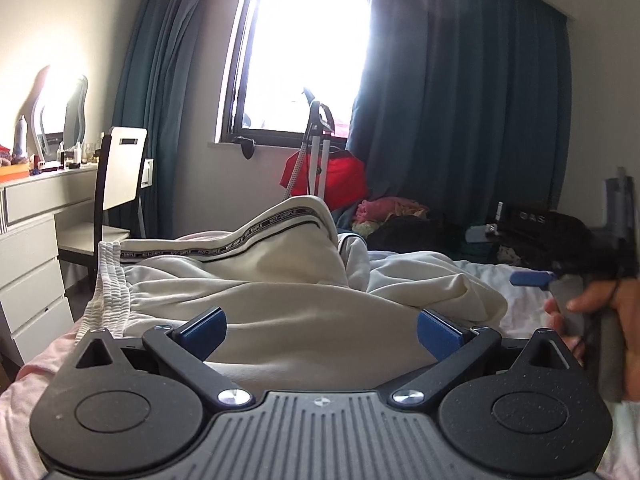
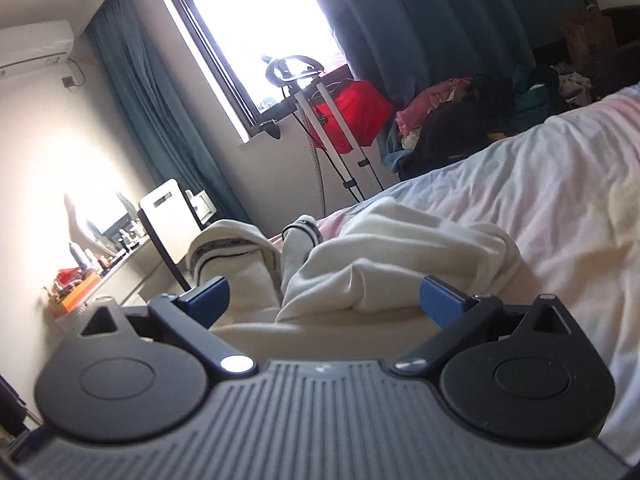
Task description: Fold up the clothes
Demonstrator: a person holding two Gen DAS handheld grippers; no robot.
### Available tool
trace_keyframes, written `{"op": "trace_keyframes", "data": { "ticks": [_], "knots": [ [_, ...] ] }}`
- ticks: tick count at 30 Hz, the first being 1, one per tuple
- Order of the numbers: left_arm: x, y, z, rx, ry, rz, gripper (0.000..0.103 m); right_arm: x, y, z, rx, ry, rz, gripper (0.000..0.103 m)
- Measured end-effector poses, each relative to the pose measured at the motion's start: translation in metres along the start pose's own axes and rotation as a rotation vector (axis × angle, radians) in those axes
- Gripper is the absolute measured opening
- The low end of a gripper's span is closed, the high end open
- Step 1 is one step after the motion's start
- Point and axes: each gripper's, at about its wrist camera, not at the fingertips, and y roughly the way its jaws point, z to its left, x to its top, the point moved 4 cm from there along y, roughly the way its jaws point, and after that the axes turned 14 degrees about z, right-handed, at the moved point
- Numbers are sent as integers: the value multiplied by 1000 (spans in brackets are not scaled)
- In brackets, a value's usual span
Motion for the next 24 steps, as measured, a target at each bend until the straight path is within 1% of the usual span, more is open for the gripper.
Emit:
{"op": "trace_keyframes", "data": {
  "ticks": [1, 4, 6, 7, 10, 11, 12, 13, 14, 15, 16, 19, 21, 24],
  "knots": [
    [-1, 7, 4, -12, -15, 11, 103, 13, 20, -1, -27, -11, 7, 103],
    [-6, 29, 17, -48, -62, 45, 103, 44, 82, -6, -143, -53, 29, 103],
    [-9, 45, 20, -72, -67, 65, 103, 63, 121, -10, -217, -74, 45, 103],
    [-10, 52, 22, -78, -67, 67, 103, 66, 136, -15, -237, -59, 58, 103],
    [-15, 74, 22, -85, -66, 86, 103, 64, 174, -28, -232, -2, 137, 103],
    [-16, 80, 22, -95, -69, 94, 103, 58, 181, -27, -191, -11, 173, 102],
    [-17, 83, 22, -102, -70, 97, 103, 54, 183, -27, -164, -17, 190, 96],
    [-17, 87, 23, -103, -69, 101, 103, 55, 169, -26, -173, -18, 162, 64],
    [-17, 88, 24, -102, -72, 102, 103, 57, 156, -25, -183, -19, 133, 45],
    [-17, 89, 25, -102, -75, 103, 103, 58, 142, -24, -192, -20, 104, 22],
    [-16, 89, 27, -103, -88, 102, 103, 60, 128, -24, -202, -21, 75, 8],
    [-16, 86, 31, -97, -124, 98, 103, 64, 87, -21, -230, -24, -11, 8],
    [-15, 79, 29, -72, -115, 86, 103, 66, 60, -20, -249, -25, -69, 7],
    [-13, 64, 22, -78, -91, 72, 103, 70, 15, -19, -281, -24, -160, 7]
  ]
}}
